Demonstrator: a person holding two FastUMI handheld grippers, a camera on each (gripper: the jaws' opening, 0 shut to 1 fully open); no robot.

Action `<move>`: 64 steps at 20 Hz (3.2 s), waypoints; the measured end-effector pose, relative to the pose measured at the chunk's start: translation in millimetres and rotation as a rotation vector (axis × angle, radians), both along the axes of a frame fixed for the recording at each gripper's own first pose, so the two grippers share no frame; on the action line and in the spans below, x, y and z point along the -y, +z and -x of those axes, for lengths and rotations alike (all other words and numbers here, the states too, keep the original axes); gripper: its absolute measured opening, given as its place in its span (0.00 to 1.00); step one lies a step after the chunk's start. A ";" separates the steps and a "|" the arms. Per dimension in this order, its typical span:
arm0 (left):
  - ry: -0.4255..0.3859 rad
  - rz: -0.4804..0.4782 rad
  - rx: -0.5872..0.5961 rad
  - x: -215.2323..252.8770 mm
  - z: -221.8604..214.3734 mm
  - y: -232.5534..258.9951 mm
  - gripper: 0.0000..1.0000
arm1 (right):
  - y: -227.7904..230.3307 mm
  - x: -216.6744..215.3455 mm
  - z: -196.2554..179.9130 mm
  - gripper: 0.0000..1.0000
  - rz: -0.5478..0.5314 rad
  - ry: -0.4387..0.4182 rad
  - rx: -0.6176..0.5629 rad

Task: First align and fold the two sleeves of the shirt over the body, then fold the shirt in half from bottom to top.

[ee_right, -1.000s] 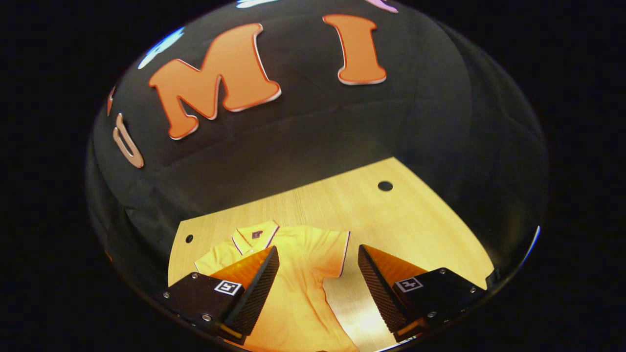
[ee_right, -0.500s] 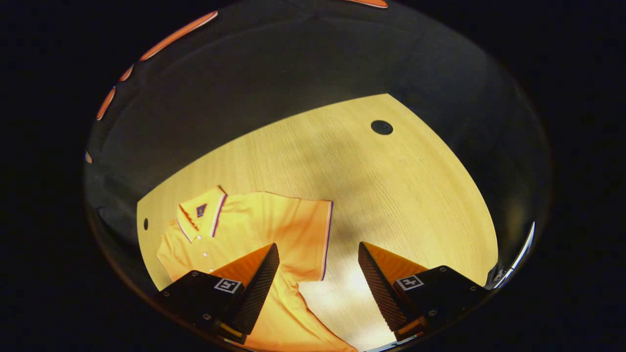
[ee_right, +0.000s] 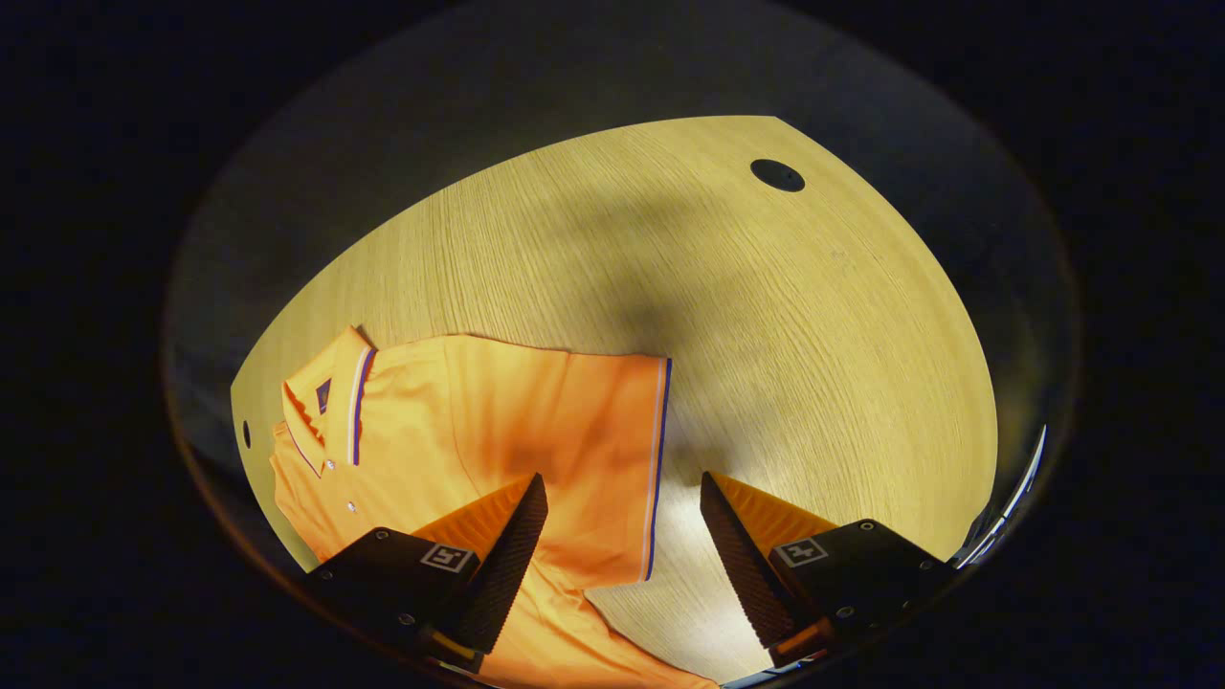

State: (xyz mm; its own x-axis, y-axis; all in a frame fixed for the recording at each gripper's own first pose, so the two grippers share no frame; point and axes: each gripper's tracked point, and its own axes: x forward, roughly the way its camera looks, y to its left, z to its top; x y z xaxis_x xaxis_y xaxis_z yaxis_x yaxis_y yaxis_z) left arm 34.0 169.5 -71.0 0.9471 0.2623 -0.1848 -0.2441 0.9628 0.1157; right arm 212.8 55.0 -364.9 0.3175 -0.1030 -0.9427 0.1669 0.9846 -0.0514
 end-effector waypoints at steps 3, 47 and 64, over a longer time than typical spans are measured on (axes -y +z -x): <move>0.014 0.004 -0.016 -7.2 -1.7 -3.9 0.98 | -8.4 2.2 -1.4 0.94 0.032 -0.001 -0.007; 0.128 0.098 -0.046 -123.3 64.8 -20.0 0.98 | 44.4 -290.5 81.9 0.53 -0.225 0.546 0.131; 0.027 0.304 -0.234 -65.3 -56.9 -75.4 0.98 | 148.2 -163.8 50.7 0.99 -0.137 0.456 0.458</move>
